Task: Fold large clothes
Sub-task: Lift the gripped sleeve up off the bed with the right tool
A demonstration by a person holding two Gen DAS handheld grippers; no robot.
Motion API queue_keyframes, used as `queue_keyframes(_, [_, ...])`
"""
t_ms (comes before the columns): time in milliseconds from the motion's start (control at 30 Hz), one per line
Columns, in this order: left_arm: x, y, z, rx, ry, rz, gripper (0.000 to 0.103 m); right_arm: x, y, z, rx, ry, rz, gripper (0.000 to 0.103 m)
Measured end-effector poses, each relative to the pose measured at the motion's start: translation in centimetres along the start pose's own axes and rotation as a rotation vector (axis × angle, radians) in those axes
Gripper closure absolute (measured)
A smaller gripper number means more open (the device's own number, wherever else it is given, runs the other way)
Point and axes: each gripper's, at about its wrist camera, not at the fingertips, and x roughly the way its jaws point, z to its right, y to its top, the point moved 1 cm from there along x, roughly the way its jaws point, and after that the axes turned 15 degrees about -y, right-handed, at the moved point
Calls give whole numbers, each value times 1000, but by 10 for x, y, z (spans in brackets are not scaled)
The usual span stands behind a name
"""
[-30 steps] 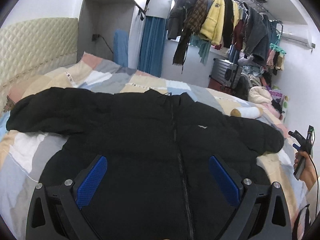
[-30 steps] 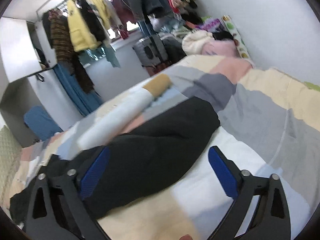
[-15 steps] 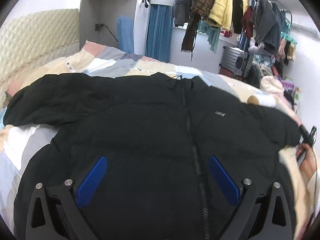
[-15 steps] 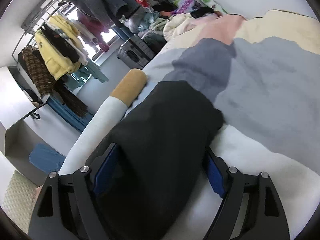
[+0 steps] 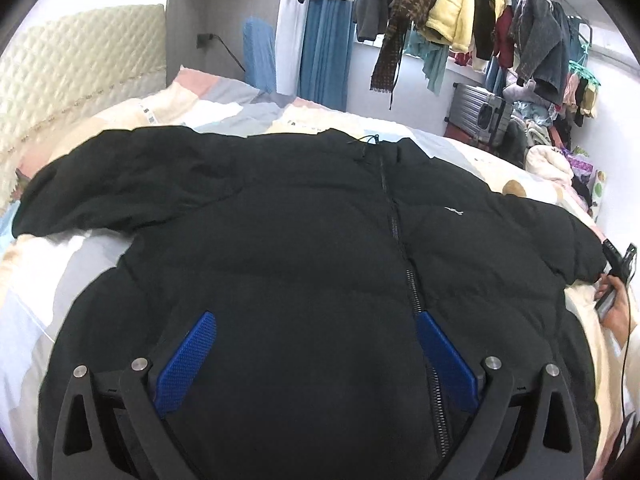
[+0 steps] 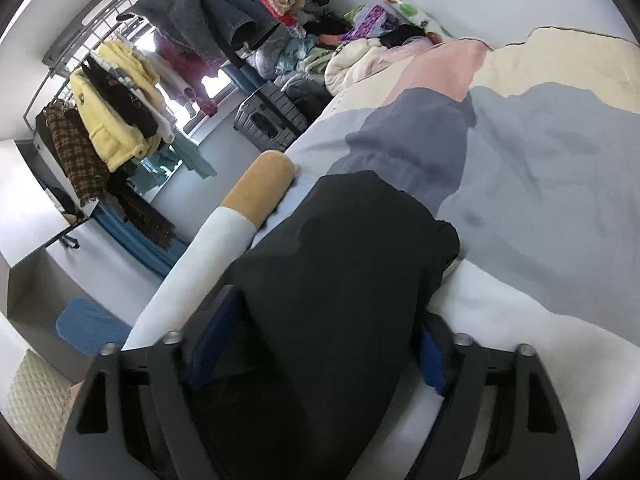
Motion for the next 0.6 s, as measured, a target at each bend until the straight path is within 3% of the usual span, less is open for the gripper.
queue_keyframes(33, [-1, 1, 0, 0, 1, 4, 1, -5, 1, -2, -11, -25, 4, 63])
queue_keyframes(133, [-7, 4, 3, 11, 1, 20, 1, -30, 6, -12, -61, -37, 37, 90])
queue_keyframes(267, [-20, 1, 16, 112, 69, 21, 1, -72, 22, -21, -65, -47, 82, 96])
queue_keyframes(600, [-95, -7, 32, 161, -17, 75, 1, -192, 64, -73, -119, -57, 195, 97])
